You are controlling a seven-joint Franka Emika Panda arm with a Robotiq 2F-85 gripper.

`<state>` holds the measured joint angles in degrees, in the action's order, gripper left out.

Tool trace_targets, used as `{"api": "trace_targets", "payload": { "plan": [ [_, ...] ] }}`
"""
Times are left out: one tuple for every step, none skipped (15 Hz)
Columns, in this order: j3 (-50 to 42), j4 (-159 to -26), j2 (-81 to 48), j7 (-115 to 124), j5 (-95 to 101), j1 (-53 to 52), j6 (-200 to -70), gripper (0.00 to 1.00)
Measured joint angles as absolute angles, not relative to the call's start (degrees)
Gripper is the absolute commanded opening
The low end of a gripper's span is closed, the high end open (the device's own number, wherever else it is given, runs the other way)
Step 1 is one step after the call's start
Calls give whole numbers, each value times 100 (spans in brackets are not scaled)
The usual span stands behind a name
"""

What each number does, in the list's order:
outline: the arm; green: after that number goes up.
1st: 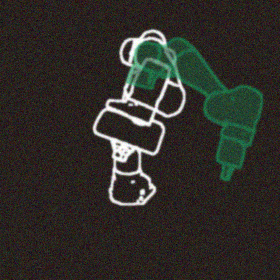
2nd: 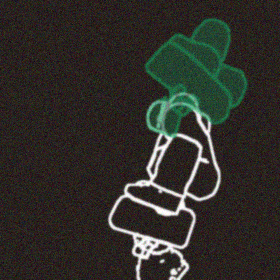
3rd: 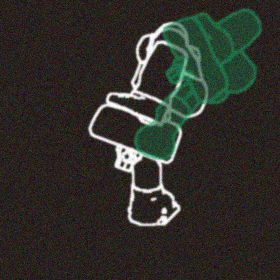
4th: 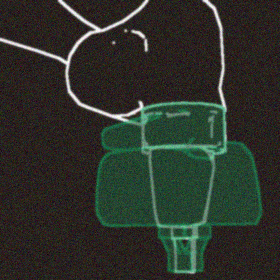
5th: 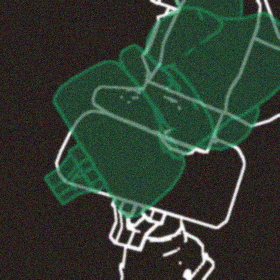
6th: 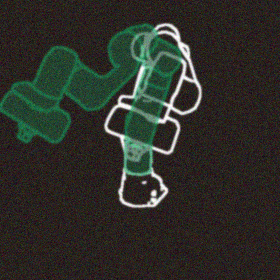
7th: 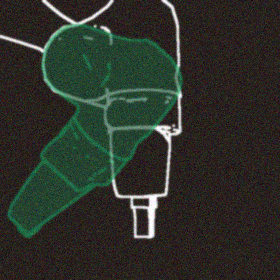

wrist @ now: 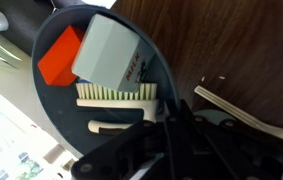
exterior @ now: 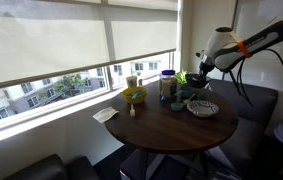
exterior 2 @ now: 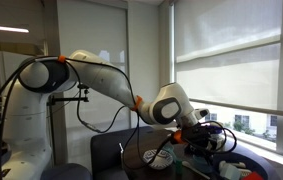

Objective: Move the blue bowl to the right

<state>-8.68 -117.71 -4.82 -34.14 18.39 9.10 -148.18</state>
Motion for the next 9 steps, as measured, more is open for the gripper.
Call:
{"api": "trace_targets", "payload": {
  "plan": [
    [-869, -11771, -507, -3414, 1841, 911, -14789, 1],
    [-869, -11770, -533, -3414, 1849, 912, -14762, 1],
    [-869, -11770, -562, -3414, 1857, 912, -14739, 1],
    [-870, -11769, -592, -3409, 1872, 912, -14712, 1],
    [-873, -11766, -621, -3401, 1886, 913, -14682, 1],
    [-877, -11761, -653, -3389, 1899, 914, -14651, 30],
    [-880, -11756, -685, -3367, 1901, 916, -14613, 31],
    [-885, -11749, -716, -3335, 1909, 919, -14579, 38],
    [-892, -11737, -731, -3300, 1934, 919, -14569, 44]
  ]
}}
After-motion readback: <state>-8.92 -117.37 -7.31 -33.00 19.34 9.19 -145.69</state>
